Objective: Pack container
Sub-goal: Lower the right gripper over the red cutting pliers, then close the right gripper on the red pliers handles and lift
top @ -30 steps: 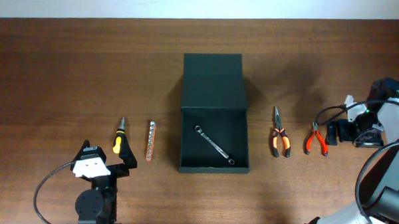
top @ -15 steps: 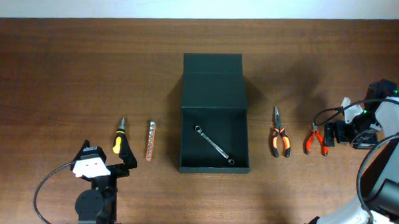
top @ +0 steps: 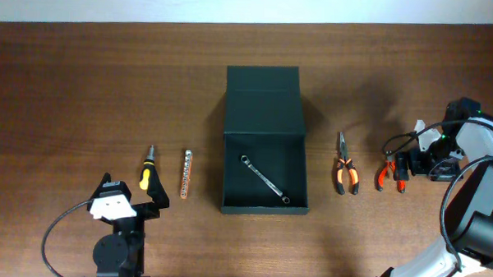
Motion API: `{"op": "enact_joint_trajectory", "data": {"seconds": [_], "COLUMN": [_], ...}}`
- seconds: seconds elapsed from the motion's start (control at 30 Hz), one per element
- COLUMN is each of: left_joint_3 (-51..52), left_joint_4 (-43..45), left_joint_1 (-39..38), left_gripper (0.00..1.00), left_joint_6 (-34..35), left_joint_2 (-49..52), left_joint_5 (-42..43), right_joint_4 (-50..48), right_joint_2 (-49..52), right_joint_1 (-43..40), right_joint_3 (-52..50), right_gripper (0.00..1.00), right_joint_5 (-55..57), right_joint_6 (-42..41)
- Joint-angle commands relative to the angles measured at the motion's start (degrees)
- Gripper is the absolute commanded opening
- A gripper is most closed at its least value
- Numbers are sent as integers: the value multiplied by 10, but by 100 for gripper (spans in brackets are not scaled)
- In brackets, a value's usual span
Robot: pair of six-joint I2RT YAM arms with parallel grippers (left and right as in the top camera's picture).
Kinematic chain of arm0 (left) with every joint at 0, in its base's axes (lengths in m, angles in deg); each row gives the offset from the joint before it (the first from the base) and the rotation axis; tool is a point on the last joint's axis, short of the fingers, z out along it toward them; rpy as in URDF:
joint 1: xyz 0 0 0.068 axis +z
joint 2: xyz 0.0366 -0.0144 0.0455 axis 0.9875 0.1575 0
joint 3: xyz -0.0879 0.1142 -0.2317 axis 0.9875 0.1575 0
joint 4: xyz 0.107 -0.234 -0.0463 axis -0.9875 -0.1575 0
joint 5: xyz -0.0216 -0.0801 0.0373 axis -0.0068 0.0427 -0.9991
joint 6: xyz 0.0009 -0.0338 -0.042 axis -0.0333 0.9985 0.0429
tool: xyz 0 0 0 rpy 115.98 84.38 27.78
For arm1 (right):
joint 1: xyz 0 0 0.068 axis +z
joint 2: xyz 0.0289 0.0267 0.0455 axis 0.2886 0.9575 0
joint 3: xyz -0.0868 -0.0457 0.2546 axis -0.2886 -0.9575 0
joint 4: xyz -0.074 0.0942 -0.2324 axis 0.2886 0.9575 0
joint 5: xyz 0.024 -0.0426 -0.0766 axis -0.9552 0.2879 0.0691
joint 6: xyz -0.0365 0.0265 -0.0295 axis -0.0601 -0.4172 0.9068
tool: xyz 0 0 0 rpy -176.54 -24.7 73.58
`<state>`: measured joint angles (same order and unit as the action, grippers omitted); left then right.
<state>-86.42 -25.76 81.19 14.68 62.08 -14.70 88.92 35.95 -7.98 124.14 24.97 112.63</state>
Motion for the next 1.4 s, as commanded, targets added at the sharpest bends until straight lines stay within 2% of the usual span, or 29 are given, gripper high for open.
{"op": "enact_joint_trajectory", "data": {"seconds": [0.0,1.37], "left_joint_3": [2,2], "left_joint_4": [0,-1], "left_joint_1": [3,3], "left_gripper": [99,99], "left_joint_6": [3,3], "left_joint_2": [-4,-4], "left_joint_5": [2,2], "right_joint_4": [-4,-26], "right_joint_2": [5,5], "right_joint_1": [4,23], "right_joint_3": [-2,-3], "right_gripper": [99,99], "right_joint_5": [2,18], "right_joint_6": [26,41]}}
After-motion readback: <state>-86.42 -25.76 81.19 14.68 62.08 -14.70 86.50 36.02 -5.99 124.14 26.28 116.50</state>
